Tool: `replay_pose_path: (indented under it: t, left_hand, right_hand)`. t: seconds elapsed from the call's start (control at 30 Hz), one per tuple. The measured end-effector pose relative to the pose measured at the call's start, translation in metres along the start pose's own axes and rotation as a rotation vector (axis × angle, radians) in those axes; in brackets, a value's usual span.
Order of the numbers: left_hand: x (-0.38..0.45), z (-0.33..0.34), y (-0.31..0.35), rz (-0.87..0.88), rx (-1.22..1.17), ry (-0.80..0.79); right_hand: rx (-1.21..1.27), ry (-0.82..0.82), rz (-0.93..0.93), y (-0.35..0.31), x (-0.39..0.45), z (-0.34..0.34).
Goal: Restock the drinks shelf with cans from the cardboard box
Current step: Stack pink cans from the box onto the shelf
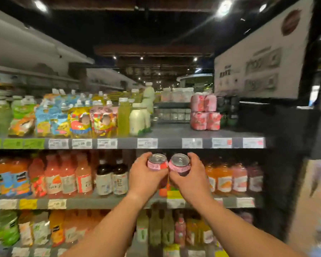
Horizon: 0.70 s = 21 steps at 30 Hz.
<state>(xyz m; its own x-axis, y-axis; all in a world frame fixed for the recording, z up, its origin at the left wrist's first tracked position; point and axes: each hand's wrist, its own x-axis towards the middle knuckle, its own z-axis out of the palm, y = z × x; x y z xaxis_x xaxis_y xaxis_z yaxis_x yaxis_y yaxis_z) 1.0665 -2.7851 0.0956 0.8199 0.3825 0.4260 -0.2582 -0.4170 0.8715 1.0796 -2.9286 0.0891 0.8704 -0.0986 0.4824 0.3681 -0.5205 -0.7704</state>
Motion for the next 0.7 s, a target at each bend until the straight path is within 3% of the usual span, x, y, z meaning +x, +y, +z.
replay_pose_path:
  t: [0.2,0.33,0.53,0.7]
  left_hand:
    - [0.018,0.088,0.067,0.057,-0.14,-0.109]
    - [0.041,0.126,0.104,0.08,-0.2,-0.129]
    - [0.101,0.156,0.139,0.114,-0.195,-0.152]
    - [0.163,0.176,0.147,0.133,-0.226,-0.151]
  right_hand:
    - [0.056,0.11,0.026,0.031,0.047,-0.101]
    - [0.074,0.125,-0.065,0.036,0.085,-0.143]
    - [0.081,0.098,-0.131,0.022,0.16,-0.17]
    - [0.15,0.116,-0.069,0.024,0.223,-0.161]
